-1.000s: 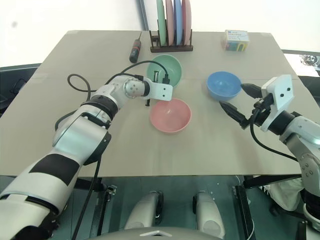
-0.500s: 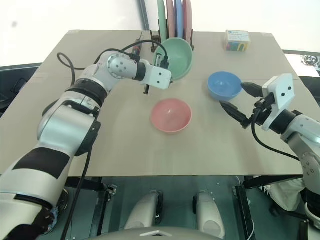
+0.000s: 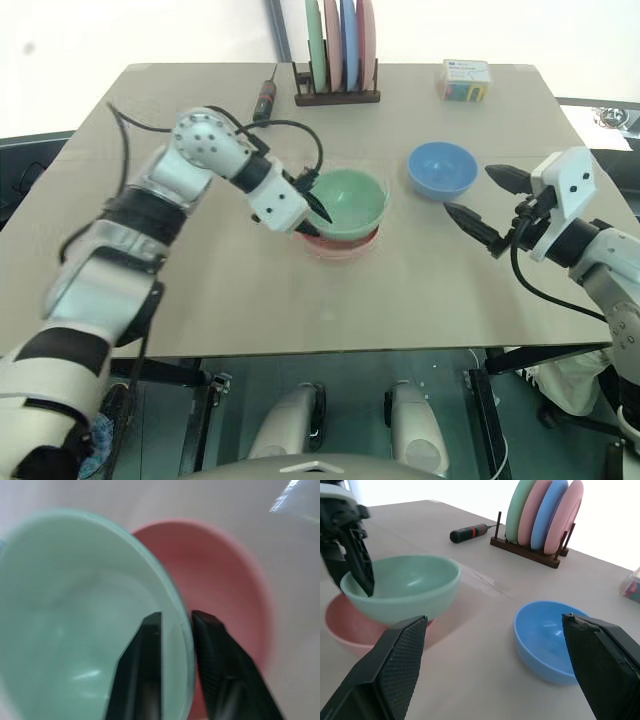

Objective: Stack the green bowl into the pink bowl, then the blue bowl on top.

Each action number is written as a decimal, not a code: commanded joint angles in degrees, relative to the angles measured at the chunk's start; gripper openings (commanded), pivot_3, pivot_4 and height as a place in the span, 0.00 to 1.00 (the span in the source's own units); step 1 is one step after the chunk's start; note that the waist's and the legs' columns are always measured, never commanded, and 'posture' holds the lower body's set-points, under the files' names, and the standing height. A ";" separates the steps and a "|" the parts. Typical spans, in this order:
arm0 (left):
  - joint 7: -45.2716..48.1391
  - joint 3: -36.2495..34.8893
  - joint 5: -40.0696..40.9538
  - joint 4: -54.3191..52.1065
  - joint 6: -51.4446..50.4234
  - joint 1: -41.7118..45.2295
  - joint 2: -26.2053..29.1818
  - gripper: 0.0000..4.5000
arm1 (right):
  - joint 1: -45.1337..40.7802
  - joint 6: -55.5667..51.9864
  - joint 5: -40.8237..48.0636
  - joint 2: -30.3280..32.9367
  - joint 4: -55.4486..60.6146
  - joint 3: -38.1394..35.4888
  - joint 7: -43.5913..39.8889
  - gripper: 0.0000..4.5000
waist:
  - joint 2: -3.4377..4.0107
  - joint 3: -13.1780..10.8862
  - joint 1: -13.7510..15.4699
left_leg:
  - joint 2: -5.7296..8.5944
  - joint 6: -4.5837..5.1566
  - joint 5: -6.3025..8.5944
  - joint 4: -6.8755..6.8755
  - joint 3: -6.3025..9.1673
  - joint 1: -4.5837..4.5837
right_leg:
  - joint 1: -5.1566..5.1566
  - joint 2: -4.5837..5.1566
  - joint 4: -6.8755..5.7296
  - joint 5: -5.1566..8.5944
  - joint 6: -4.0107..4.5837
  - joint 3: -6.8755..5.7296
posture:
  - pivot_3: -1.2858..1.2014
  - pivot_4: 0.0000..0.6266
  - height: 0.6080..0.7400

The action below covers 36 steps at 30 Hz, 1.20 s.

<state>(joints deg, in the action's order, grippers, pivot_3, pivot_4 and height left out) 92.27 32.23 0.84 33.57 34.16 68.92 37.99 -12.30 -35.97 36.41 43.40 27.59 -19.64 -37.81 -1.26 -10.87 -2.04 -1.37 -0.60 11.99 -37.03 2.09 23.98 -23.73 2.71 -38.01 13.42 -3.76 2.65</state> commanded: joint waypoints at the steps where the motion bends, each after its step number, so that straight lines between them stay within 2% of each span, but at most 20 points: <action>1: 0.23 2.62 5.34 -6.54 -2.72 -0.76 2.91 0.68 | 0.14 1.23 0.10 0.86 1.08 -2.04 -0.05 1.00 | 0.01 0.00 0.08 | 0.00 0.00 0.00 -0.02 0.00 -0.02 | 0.03 0.00 0.00 0.00 0.00 0.00 | 0.52 0.24 1.00; 4: 0.23 1.29 6.03 -7.33 -3.57 -1.10 2.41 0.97 | 0.04 1.32 -0.05 0.81 0.89 -1.71 -0.02 1.00 | 0.00 0.00 0.27 | 0.00 0.02 0.01 -0.14 0.03 -0.02 | 0.10 0.00 0.00 0.00 0.00 -0.04 | 0.52 0.24 1.00; 5: 0.23 0.22 6.61 -7.68 -4.61 -1.36 2.10 0.99 | -0.12 1.34 -0.10 0.86 0.72 -1.59 -0.07 1.00 | 0.00 0.00 0.26 | 0.00 0.03 0.01 -0.18 0.02 -0.02 | 0.12 0.00 0.00 0.01 -0.01 -0.03 | 0.52 0.24 1.00; 8: -0.66 -3.61 9.48 -9.59 -9.54 -2.54 1.56 0.99 | -0.90 1.81 -1.67 1.68 -0.48 -0.39 -0.40 1.00 | 0.01 0.00 0.12 | 0.00 0.04 0.02 -0.19 0.01 -0.02 | 0.11 0.00 0.00 0.00 -0.01 -0.02 | 0.52 0.24 1.00; 13: -5.89 -11.97 13.79 -13.04 -21.09 -6.34 1.49 0.99 | -3.34 4.69 -10.41 5.40 -6.41 5.87 -1.29 1.00 | 0.01 0.00 -0.33 | -0.02 0.06 0.03 -0.19 -0.02 -0.03 | 0.10 -0.02 -0.01 0.01 -0.01 0.00 | 0.52 0.24 1.00; 17: -9.97 -19.24 19.28 -18.05 -34.43 -11.77 3.04 0.99 | -6.82 9.36 -18.05 8.43 -14.19 12.47 -3.99 1.00 | 0.03 0.01 -0.43 | -0.04 0.06 0.04 -0.18 -0.04 -0.09 | 0.10 -0.03 -0.03 0.01 -0.02 0.02 | 0.52 0.24 1.00; 20: -17.50 -26.39 23.96 -23.68 -46.62 -18.60 4.59 0.99 | -12.08 13.42 -24.96 8.93 -22.09 18.88 -5.48 1.00 | 0.03 0.01 -0.59 | -0.05 0.06 0.04 -0.18 -0.07 -0.09 | 0.10 -0.04 -0.02 0.01 -0.02 0.03 | 0.52 0.24 1.00; 22: -21.65 -30.85 27.20 -28.66 -53.08 -23.48 5.30 0.99 | -15.81 15.76 -27.98 8.15 -27.10 21.96 -6.42 1.00 | 0.05 0.00 -0.68 | -0.06 0.06 0.04 -0.18 -0.13 -0.14 | 0.09 -0.04 -0.02 0.01 -0.03 0.11 | 0.52 0.24 1.00; 26: -28.04 -37.78 31.02 -36.24 -59.80 -31.47 5.75 0.99 | -22.59 22.35 -33.07 6.12 -37.37 26.25 -8.18 1.00 | 0.05 -0.02 -0.23 | -0.08 0.06 0.04 -0.17 -0.07 -0.08 | 0.08 -0.04 0.01 0.00 -0.01 0.02 | 0.52 0.24 1.00; 30: -32.45 -44.15 33.80 -42.43 -63.68 -39.59 6.70 0.99 | -30.53 30.13 -37.96 3.36 -49.71 30.11 -9.58 1.00 | 0.06 -0.03 -0.35 | -0.06 0.06 0.04 -0.17 -0.09 -0.10 | 0.10 -0.02 0.04 -0.01 0.00 0.03 | 0.52 0.24 1.00; 36: -34.15 -53.61 38.53 -50.74 -67.21 -52.60 9.02 0.99 | -42.70 42.28 -44.46 -2.94 -69.89 35.21 -12.07 1.00 | 0.08 -0.05 -0.73 | -0.11 0.05 0.04 -0.07 -0.16 -0.16 | 0.04 -0.04 0.02 -0.01 0.02 0.09 | 0.52 0.24 1.00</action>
<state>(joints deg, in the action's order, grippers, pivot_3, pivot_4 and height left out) 58.68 -17.25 36.59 -12.43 -32.26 17.84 45.67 -51.84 1.43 -6.13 41.34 -37.67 14.86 -49.01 -1.18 -10.92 -2.77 -1.48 -0.55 12.03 -37.10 1.96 23.83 -23.68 2.68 -37.98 13.40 -3.73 2.72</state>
